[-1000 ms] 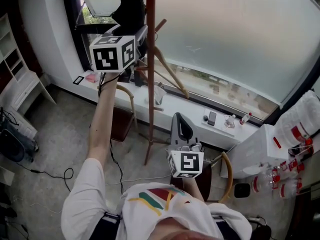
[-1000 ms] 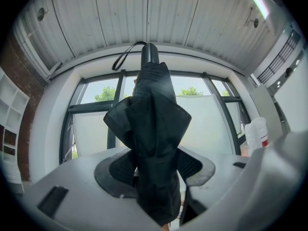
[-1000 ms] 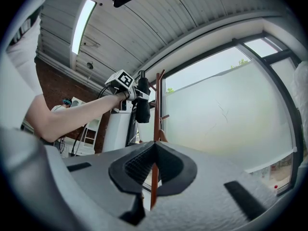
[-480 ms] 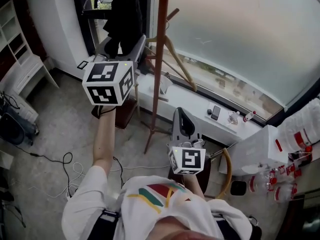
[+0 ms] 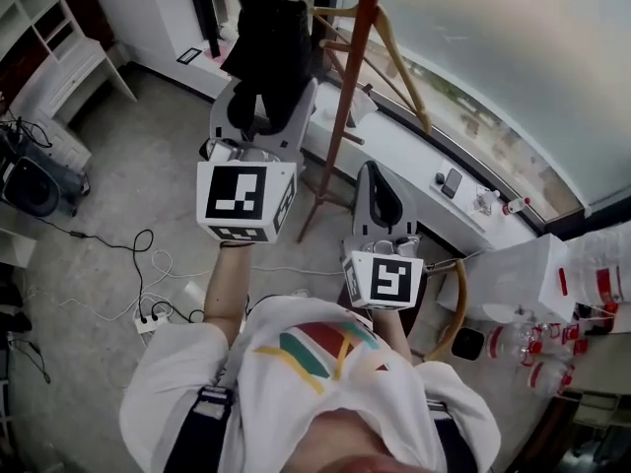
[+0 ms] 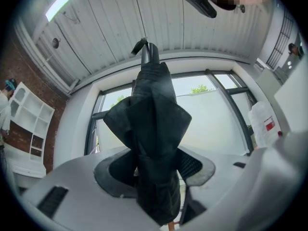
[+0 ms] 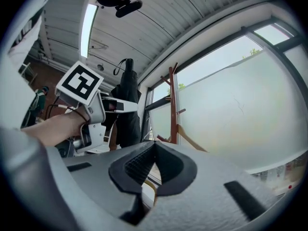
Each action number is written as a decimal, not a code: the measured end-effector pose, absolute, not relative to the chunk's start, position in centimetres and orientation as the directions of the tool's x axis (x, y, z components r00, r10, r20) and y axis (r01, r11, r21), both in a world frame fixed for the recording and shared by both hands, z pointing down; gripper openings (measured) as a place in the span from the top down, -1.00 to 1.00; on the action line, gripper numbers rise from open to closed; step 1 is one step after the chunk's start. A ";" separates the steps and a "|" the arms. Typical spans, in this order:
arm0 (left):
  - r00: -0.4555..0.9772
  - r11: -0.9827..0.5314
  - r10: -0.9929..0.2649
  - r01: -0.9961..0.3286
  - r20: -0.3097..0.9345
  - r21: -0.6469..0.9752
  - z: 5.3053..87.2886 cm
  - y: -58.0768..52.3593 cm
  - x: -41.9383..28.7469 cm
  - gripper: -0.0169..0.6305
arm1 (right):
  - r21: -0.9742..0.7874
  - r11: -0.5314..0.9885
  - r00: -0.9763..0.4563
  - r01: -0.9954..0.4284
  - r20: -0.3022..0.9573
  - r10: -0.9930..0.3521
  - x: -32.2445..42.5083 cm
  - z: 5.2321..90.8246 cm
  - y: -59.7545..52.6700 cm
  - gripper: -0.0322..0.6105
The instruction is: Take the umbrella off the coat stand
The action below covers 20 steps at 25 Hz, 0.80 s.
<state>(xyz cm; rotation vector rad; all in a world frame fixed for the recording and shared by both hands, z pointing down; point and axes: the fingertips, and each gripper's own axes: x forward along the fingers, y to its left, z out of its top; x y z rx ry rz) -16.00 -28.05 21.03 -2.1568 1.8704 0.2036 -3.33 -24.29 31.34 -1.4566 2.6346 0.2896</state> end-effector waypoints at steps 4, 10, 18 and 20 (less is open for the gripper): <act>0.126 -0.102 -0.945 -0.990 -0.301 -0.093 24.1 -26.4 -16.3 0.22 | 0.115 0.541 -0.553 -0.833 -0.188 -0.812 -4.5 31.6 -23.8 0.90; 0.058 -0.039 -0.956 -0.997 -0.288 -0.071 27.0 -24.4 -16.4 0.22 | 0.121 0.566 -0.579 -0.815 -0.160 -0.799 -5.4 32.4 -23.7 0.90; 0.086 -0.069 -0.974 -0.994 -0.211 -0.087 32.4 -22.4 -15.2 0.22 | 0.124 0.576 -0.589 -0.808 -0.167 -0.791 -5.7 33.0 -23.1 0.90; 0.086 -0.074 -0.979 -0.995 -0.187 -0.072 33.6 -22.0 -15.1 0.22 | 0.119 0.576 -0.588 -0.809 -0.163 -0.792 -5.8 33.3 -22.8 0.90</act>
